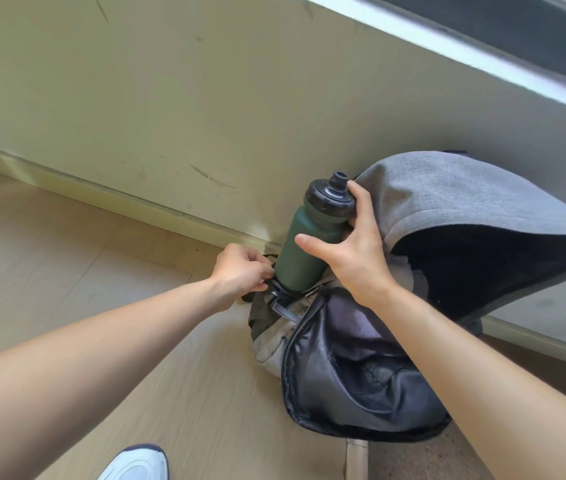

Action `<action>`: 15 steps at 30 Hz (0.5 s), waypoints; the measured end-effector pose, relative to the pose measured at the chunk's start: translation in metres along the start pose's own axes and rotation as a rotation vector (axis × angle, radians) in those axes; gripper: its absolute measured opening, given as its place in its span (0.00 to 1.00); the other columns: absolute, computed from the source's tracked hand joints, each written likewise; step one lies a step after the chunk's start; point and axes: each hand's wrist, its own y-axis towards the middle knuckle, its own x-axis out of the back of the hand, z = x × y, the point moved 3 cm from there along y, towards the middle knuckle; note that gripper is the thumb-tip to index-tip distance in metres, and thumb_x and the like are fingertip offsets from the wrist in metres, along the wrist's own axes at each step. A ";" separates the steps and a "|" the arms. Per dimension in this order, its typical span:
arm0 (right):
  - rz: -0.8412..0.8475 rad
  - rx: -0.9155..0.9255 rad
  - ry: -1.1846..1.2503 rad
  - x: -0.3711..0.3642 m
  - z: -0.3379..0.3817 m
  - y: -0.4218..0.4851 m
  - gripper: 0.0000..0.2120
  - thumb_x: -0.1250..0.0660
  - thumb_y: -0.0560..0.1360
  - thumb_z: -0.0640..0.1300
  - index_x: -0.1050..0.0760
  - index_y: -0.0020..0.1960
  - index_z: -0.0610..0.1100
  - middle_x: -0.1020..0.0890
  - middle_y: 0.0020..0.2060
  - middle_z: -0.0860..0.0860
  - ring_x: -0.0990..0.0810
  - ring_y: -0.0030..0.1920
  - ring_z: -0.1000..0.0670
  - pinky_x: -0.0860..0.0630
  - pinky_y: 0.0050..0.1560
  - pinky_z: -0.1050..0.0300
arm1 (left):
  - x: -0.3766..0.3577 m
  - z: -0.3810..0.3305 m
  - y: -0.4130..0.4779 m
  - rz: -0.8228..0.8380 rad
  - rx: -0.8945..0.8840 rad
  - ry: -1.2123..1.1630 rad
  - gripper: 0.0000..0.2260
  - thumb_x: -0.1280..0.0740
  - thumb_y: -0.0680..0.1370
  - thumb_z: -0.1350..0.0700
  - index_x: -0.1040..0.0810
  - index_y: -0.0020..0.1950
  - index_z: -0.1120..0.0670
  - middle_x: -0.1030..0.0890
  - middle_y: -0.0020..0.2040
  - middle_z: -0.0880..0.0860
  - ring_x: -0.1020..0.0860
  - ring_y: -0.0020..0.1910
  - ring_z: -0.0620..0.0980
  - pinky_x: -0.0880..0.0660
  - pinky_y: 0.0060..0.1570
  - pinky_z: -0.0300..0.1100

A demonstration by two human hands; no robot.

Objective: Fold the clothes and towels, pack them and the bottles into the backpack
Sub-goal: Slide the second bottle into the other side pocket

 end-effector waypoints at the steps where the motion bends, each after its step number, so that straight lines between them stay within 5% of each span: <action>1: -0.018 -0.001 -0.044 0.000 0.001 -0.002 0.44 0.16 0.63 0.46 0.35 0.72 0.56 0.20 0.62 0.56 0.20 0.62 0.55 0.25 0.68 0.50 | 0.000 -0.001 -0.001 -0.006 -0.005 0.001 0.05 0.25 0.75 0.64 0.17 0.40 0.59 0.14 0.47 0.59 0.16 0.38 0.51 0.17 0.40 0.41; 4: -0.052 0.063 -0.250 0.000 0.012 -0.005 0.42 0.17 0.64 0.48 0.35 0.71 0.53 0.19 0.58 0.58 0.20 0.57 0.59 0.25 0.63 0.60 | 0.000 -0.007 -0.007 -0.044 -0.030 0.039 0.05 0.24 0.75 0.63 0.17 0.40 0.59 0.15 0.42 0.57 0.16 0.37 0.51 0.15 0.44 0.46; 10: 0.039 0.227 -0.517 -0.014 0.024 -0.013 0.43 0.19 0.64 0.50 0.36 0.74 0.54 0.21 0.59 0.52 0.20 0.58 0.47 0.22 0.58 0.47 | 0.000 -0.012 -0.018 -0.029 -0.084 0.153 0.05 0.24 0.72 0.63 0.16 0.37 0.57 0.14 0.35 0.56 0.14 0.36 0.55 0.14 0.43 0.51; 15: -0.315 0.027 -0.391 0.002 0.019 -0.011 0.39 0.17 0.61 0.57 0.34 0.63 0.52 0.22 0.55 0.55 0.23 0.56 0.52 0.26 0.58 0.53 | 0.005 -0.025 -0.022 -0.072 -0.107 0.112 0.04 0.26 0.71 0.63 0.15 0.37 0.57 0.14 0.36 0.56 0.15 0.36 0.55 0.15 0.42 0.51</action>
